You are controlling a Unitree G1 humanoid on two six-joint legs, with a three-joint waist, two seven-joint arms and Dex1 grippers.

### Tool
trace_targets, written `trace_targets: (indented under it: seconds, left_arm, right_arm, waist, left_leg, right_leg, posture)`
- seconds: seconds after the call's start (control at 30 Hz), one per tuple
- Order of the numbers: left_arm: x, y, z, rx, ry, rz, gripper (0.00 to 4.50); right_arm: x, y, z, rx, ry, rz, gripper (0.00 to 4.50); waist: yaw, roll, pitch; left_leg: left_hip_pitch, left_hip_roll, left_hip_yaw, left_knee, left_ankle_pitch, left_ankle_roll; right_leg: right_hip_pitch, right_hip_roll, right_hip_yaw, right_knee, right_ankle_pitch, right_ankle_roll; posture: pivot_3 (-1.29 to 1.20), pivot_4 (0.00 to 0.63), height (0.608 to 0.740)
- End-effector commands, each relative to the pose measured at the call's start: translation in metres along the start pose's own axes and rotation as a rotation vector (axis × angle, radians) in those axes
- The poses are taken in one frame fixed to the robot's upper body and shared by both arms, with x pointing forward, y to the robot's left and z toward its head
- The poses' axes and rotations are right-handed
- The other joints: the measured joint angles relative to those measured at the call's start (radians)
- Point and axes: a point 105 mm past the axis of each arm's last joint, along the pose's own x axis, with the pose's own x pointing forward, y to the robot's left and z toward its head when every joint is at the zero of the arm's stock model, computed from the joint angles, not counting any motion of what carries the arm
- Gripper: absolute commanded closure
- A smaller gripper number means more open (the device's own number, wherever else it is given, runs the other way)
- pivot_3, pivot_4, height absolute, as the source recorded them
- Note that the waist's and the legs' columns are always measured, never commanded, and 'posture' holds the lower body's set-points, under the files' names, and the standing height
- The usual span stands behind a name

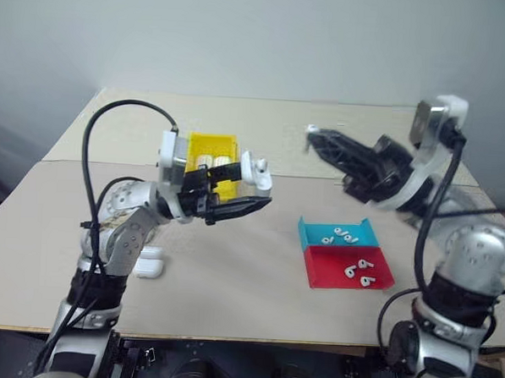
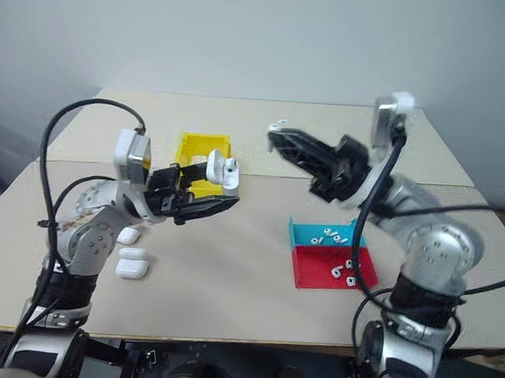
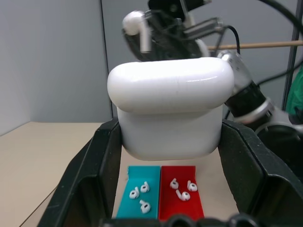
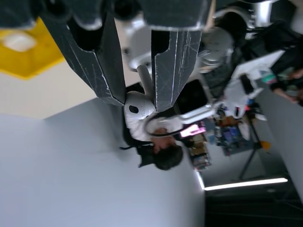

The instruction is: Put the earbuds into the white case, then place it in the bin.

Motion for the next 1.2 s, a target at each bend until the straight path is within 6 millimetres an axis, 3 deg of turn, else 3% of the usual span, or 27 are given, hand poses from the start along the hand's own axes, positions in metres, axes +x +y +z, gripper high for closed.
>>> trace_targets:
  seconds: [0.03,0.63,0.8,0.9,1.1,1.2]
  left_arm:
    - [0.009,-0.002,0.007,0.041,-0.017,-0.035,1.72]
    - [0.010,-0.006,0.011,0.052,-0.027,-0.037,1.72]
    - [0.008,-0.008,0.011,0.054,-0.024,-0.034,1.72]
    - [0.008,-0.008,0.011,0.056,-0.023,-0.031,1.72]
    - [0.006,-0.004,0.001,0.057,0.015,-0.013,1.72]
    - [0.007,-0.002,-0.005,0.058,0.039,-0.012,1.72]
  right_arm:
    - [0.005,0.016,0.002,-0.022,-0.033,0.004,3.87]
    - [0.005,0.019,-0.035,-0.090,0.147,-0.001,3.87]
    - [0.002,0.017,-0.042,-0.133,0.212,0.003,2.24]
    - [-0.001,0.017,-0.038,-0.158,0.220,0.012,1.27]
    - [-0.016,0.021,-0.012,-0.231,0.226,0.062,1.27]
    - [-0.014,0.019,0.009,-0.315,0.293,0.128,1.80]
  waist:
    - [0.000,0.000,0.000]
    - [-0.001,0.000,0.000]
    - [0.000,0.000,0.000]
    - [0.000,0.000,0.000]
    - [0.001,0.000,0.000]
    - [0.001,0.000,0.000]
  left_leg:
    - [0.000,0.000,0.000,0.000,0.000,0.000]
    - [-0.001,0.000,-0.001,0.000,-0.001,0.002]
    - [-0.001,0.000,-0.001,0.000,-0.001,0.002]
    - [-0.001,0.000,-0.001,0.000,-0.001,0.002]
    - [-0.001,0.000,-0.001,0.000,-0.001,0.002]
    - [-0.001,0.000,-0.001,0.000,-0.001,0.002]
  right_leg:
    - [0.000,0.000,0.000,0.000,0.000,0.000]
    - [-0.001,0.000,0.000,-0.001,0.000,0.000]
    - [0.000,0.000,0.000,-0.001,0.000,0.000]
    - [0.000,0.000,0.000,-0.001,0.000,0.000]
    - [0.000,0.000,0.000,-0.001,0.000,0.000]
    - [0.000,0.000,0.000,-0.001,0.000,0.000]
  posture:
    - [0.00,0.150,0.740]
    - [0.00,0.150,0.740]
    - [0.00,0.150,0.740]
    - [0.00,0.150,0.740]
    - [0.00,0.150,0.740]
    - [0.00,0.150,0.740]
